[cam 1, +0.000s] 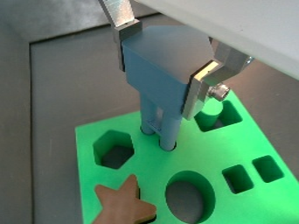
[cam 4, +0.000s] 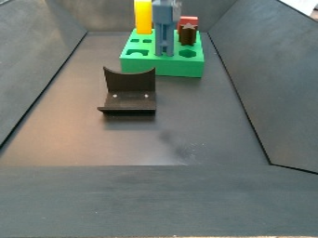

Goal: Pick up the 3 prong object. Move up. Move to above the board. Insert the 3 prong object.
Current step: Insert the 3 prong object.

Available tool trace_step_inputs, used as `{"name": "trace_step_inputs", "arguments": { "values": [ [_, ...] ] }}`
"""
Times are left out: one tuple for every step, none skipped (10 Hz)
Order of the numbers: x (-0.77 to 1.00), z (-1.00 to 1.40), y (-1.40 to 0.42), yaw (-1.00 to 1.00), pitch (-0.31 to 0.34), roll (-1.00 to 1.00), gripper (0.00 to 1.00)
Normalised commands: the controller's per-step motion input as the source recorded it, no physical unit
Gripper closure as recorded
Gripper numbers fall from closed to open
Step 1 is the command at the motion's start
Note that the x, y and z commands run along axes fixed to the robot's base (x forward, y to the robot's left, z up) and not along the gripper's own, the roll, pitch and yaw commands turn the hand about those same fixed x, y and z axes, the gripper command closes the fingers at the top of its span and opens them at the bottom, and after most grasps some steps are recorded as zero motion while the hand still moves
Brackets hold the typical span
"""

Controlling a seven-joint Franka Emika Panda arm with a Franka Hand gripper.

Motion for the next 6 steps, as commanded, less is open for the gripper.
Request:
{"name": "trace_step_inputs", "arguments": {
  "values": [
    [0.15,-1.00,0.16,0.28,0.000,0.09,1.00],
    [0.38,-1.00,0.25,0.20,0.000,0.05,1.00],
    [0.52,-1.00,0.28,0.09,0.000,0.02,1.00],
    [0.27,-0.87,0.09,0.12,0.006,0.12,1.00],
    [0.00,0.00,0.00,0.00,0.000,0.00,1.00],
    [0.00,0.00,0.00,0.00,0.000,0.00,1.00]
  ]
}}
